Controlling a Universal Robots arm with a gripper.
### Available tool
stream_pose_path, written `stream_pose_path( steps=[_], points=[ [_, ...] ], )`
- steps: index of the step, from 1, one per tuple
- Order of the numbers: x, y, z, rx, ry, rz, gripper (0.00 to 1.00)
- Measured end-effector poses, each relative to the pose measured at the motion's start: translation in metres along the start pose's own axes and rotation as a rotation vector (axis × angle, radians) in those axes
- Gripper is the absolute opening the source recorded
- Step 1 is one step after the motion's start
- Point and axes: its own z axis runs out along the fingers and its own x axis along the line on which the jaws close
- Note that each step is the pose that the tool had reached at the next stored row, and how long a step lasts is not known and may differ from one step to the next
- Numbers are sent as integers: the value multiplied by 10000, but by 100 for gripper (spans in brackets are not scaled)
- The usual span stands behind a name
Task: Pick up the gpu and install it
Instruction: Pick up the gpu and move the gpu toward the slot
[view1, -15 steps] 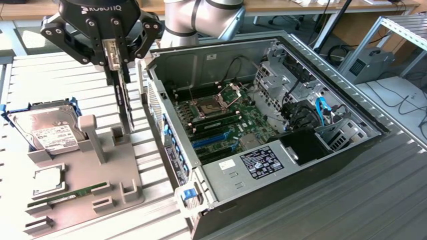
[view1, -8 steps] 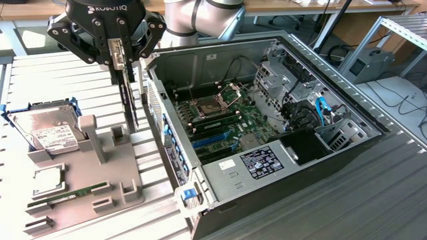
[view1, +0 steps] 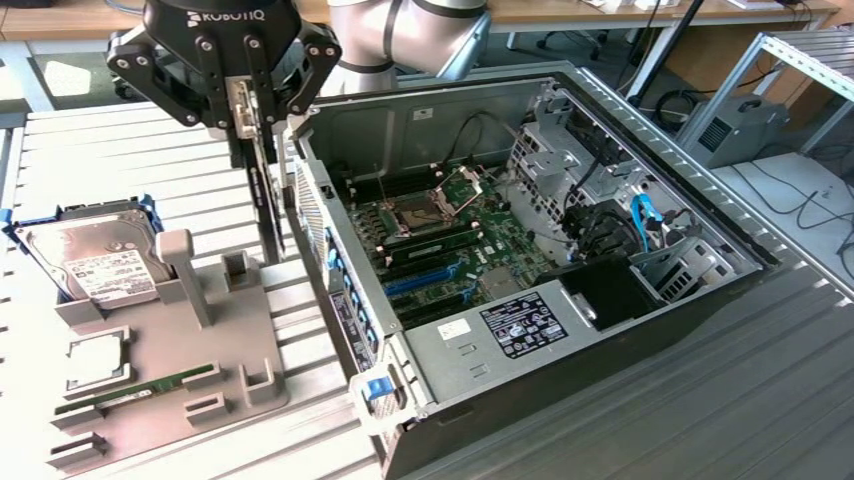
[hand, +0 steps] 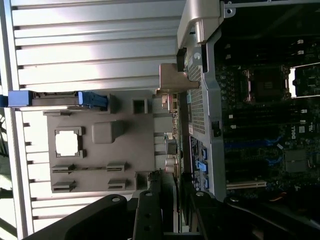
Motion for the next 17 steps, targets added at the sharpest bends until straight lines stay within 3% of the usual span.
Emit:
stream_pose_path(
  steps=[17],
  points=[
    [-143, 10, 4, 16, -1, -1, 27]
  ],
)
